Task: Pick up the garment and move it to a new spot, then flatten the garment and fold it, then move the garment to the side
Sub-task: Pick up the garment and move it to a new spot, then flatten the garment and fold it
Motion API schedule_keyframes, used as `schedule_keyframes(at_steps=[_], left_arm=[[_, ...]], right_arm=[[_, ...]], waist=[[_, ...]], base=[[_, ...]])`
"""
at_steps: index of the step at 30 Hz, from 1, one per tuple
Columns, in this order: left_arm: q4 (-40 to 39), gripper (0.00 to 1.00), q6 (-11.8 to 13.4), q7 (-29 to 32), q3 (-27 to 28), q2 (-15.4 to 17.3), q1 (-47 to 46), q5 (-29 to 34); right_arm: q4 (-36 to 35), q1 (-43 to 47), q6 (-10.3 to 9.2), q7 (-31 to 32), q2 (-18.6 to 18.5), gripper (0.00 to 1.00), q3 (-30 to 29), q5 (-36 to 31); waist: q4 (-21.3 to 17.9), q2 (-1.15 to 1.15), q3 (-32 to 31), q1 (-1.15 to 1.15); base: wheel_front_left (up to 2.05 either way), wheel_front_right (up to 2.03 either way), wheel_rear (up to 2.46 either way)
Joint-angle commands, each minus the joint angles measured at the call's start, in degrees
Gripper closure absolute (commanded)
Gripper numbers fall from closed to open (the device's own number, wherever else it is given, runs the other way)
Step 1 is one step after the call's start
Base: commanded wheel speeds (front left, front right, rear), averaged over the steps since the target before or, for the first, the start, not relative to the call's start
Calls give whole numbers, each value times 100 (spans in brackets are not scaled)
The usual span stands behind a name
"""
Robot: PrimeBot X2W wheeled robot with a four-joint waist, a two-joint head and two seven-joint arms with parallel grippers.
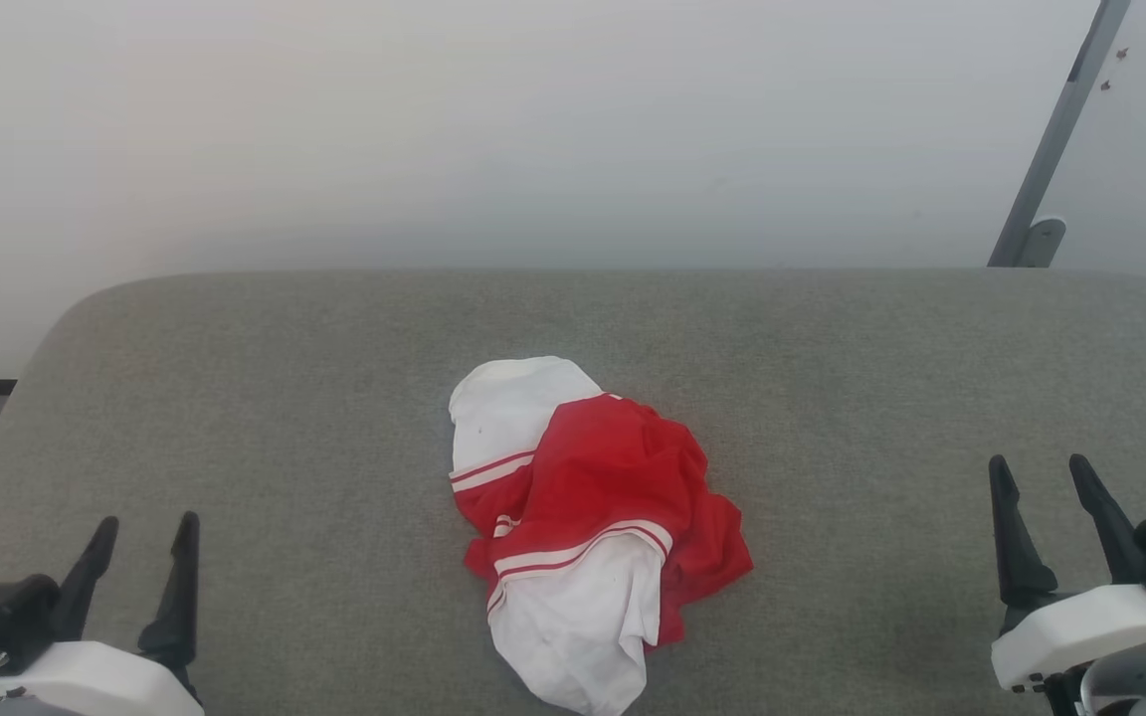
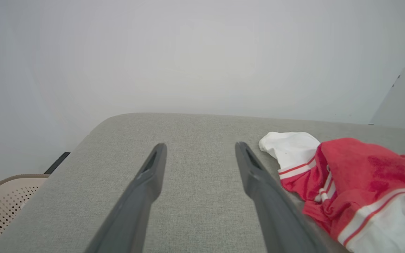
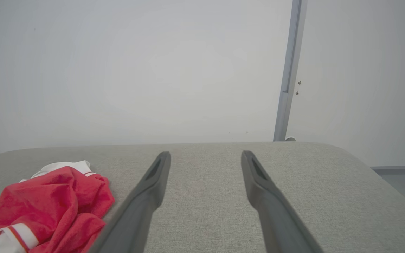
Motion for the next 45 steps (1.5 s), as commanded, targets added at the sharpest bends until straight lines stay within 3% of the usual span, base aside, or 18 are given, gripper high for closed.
schedule_keyframes(at_steps=[1,14,19,32,45], left_arm=[[-48,0,39,-56,77,5,86,-15],[-224,0,68,-35,138,91,178,-59],[-316,0,-46,134,84,181,-6,-114],[-207,0,-695,1294,-453,509,-1444,-71],[979,0,-1390,2874,-1068,475,-3311,-206]], right_arm=[[-11,51,0,6,10,0,8,-19],[-63,53,0,20,23,0,24,-11],[-68,-16,0,17,27,0,58,-16],[46,-439,0,-60,-35,0,443,47],[333,-1058,0,-362,-1,0,774,154]], waist=[[9,0,3,0],[11,0,53,0],[-39,0,133,0],[-554,0,661,0],[-1360,0,1590,0]], base=[[0,0,0],[0,0,0],[0,0,0],[0,0,0],[0,0,0]])
